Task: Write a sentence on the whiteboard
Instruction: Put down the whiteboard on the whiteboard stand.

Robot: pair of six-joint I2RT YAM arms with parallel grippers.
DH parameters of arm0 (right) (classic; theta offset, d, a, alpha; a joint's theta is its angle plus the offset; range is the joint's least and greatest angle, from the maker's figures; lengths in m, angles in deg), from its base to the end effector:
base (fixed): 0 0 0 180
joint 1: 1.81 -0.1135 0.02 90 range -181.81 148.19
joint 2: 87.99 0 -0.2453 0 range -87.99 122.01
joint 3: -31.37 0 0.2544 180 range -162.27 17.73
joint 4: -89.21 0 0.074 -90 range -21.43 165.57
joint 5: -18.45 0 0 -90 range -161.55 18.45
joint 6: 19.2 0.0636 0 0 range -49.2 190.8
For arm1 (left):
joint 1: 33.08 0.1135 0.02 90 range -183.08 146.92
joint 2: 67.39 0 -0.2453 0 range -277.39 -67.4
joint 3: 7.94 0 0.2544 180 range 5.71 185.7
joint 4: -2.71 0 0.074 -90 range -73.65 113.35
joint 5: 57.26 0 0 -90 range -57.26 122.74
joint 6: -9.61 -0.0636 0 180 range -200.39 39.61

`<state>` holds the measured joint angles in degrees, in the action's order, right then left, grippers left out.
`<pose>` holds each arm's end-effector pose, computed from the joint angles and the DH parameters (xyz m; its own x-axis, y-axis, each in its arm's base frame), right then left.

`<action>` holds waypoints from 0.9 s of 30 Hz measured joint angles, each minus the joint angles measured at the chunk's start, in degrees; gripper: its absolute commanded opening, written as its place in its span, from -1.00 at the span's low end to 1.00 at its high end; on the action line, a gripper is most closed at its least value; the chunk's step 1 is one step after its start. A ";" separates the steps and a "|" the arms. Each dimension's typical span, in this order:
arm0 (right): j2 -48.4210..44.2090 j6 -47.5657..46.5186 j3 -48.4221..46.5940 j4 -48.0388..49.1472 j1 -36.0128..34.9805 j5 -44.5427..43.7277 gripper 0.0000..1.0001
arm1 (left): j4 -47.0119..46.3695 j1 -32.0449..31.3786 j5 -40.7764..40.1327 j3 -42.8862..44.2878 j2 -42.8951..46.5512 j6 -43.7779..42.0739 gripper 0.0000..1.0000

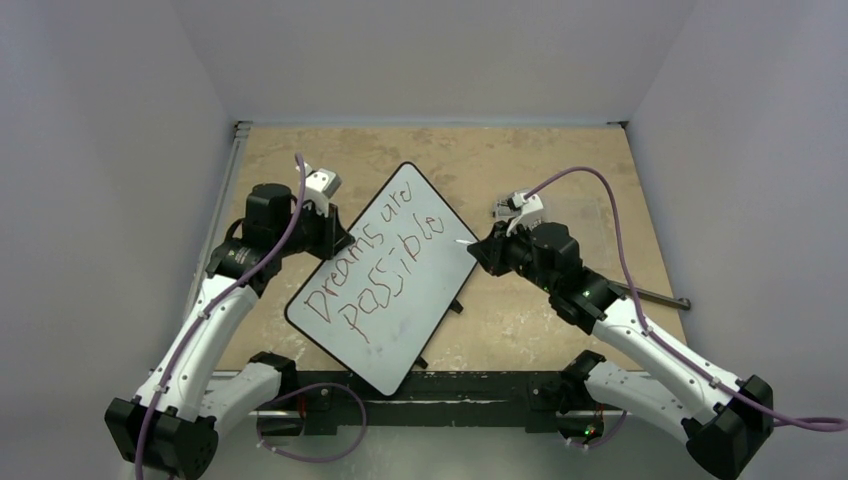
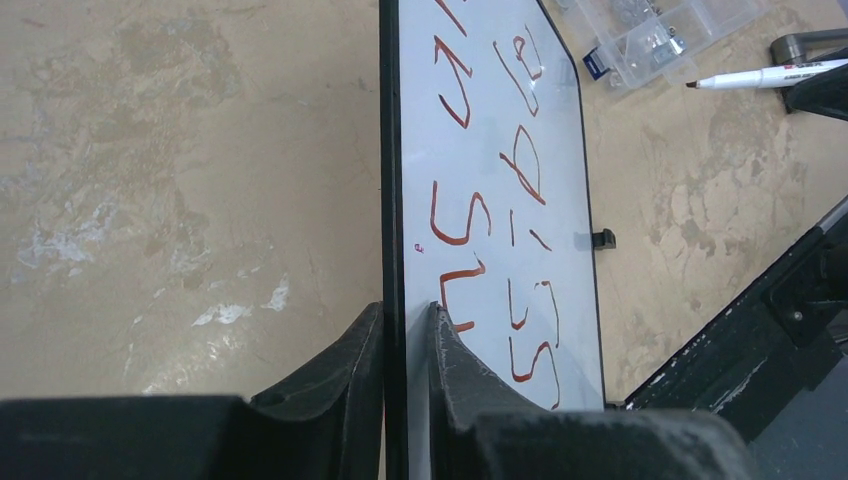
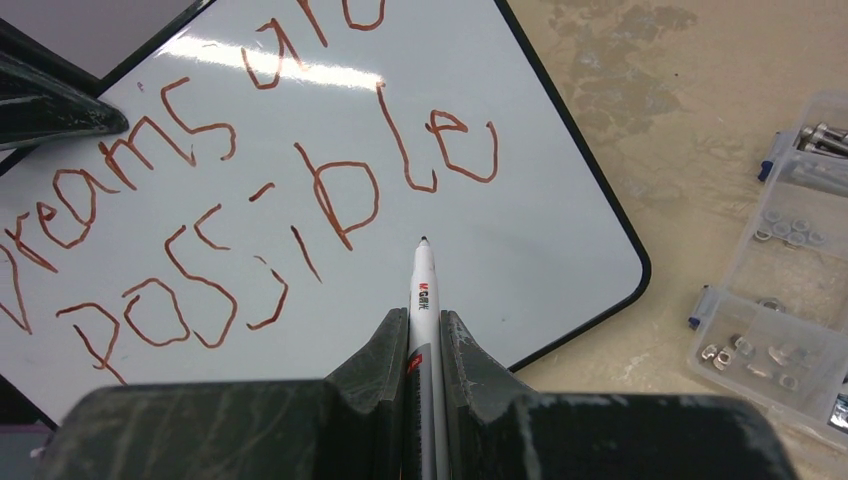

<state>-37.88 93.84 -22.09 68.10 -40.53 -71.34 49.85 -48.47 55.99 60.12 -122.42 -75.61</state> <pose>0.1931 0.1551 0.2746 -0.4649 0.1289 -0.8759 -0.4850 0.7906 0.3738 0.2218 -0.0871 0.2976 -0.5854 0.0817 -0.8066 0.5120 0.8087 -0.2896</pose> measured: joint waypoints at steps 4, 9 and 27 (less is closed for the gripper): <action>0.00 0.00 0.00 0.61 0.00 0.50 -1.00 | 0.37 0.00 -1.64 -0.39 -0.04 -0.76 -0.59; 0.02 0.00 0.00 1.11 0.00 0.81 -1.00 | 1.09 0.00 -3.91 -0.79 -0.22 -1.62 -0.55; 0.13 -0.11 0.00 1.03 0.00 0.79 -1.00 | 2.67 -0.04 -5.49 -0.90 -0.22 -2.36 -0.18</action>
<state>-37.75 93.74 -22.09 69.13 -40.53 -70.56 52.51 -48.52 50.50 59.22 -122.64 -77.97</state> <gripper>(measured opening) 0.091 0.392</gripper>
